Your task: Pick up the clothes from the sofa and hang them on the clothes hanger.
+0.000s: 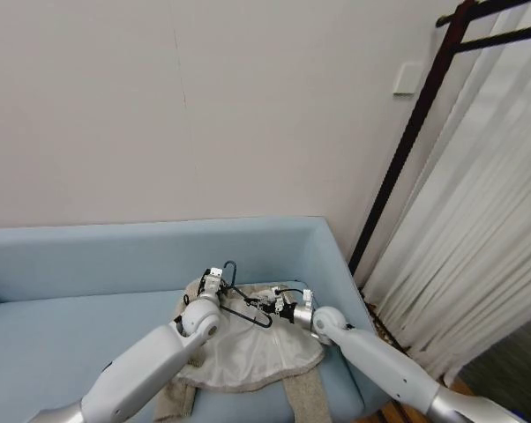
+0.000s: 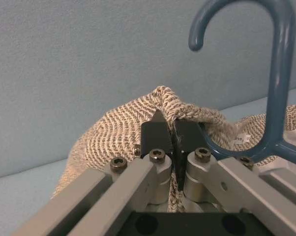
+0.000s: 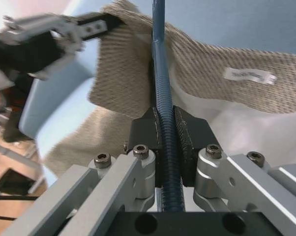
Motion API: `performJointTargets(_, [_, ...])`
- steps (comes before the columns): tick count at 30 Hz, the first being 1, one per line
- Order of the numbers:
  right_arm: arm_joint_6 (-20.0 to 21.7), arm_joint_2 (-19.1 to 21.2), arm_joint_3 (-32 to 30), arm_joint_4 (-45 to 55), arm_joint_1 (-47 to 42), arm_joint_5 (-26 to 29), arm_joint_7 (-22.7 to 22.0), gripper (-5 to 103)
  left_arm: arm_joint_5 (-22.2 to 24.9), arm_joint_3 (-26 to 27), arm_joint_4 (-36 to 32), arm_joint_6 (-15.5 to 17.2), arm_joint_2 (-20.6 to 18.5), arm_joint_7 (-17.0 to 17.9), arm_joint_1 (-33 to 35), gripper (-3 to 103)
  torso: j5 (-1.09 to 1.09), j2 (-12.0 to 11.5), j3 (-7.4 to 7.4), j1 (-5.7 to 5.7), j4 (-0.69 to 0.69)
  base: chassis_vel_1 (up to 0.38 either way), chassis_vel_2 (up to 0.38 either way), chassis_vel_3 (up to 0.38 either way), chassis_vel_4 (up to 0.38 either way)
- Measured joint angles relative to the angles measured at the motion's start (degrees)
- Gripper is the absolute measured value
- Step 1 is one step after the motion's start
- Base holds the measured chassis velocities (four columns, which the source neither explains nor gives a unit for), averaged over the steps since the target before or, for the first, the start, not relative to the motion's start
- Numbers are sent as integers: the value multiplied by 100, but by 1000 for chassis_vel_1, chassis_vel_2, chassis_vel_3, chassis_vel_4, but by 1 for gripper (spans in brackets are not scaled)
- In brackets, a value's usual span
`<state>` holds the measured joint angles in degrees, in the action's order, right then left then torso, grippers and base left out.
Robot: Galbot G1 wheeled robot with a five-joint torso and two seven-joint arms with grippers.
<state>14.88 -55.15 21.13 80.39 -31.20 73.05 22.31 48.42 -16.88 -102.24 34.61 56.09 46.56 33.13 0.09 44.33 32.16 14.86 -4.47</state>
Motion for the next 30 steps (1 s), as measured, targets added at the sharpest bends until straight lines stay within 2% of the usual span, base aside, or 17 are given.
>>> performJointTargets(1, [-3,-44,20,-103,23,-191,-89,8,-8,16,39,2,4,0,52,1,0,0,0,0,1,0,0,0,0])
performJointTargets(8, [-35,-237,130,-302,65,-592,-326,8,-135,111,212,-2,106,-12,303,1,-1,1,0,0,0,0,0,0,0])
performJointTargets(11, [-85,-499,140,-593,163,-847,-492,8,-227,145,417,-9,231,-18,436,1,-1,1,0,0,1,0,0,0,0])
performJointTargets(13, [-89,-534,142,-646,186,-894,-503,8,-237,147,458,-9,253,-20,448,1,-1,1,0,0,1,0,0,0,0])
performJointTargets(16, [-147,-667,185,-904,314,-1246,-511,8,-322,150,690,-20,383,-32,495,1,-1,1,0,0,1,0,0,0,0])
performJointTargets(26, [-422,-966,224,-1460,541,-2232,-613,8,-586,69,1509,-237,889,-239,298,1,0,1,0,0,1,0,0,0,0])
performJointTargets(30, [-523,-1012,235,-1560,560,-2389,-718,8,-589,30,1730,-326,1065,-324,191,1,0,0,0,0,1,0,0,0,0])
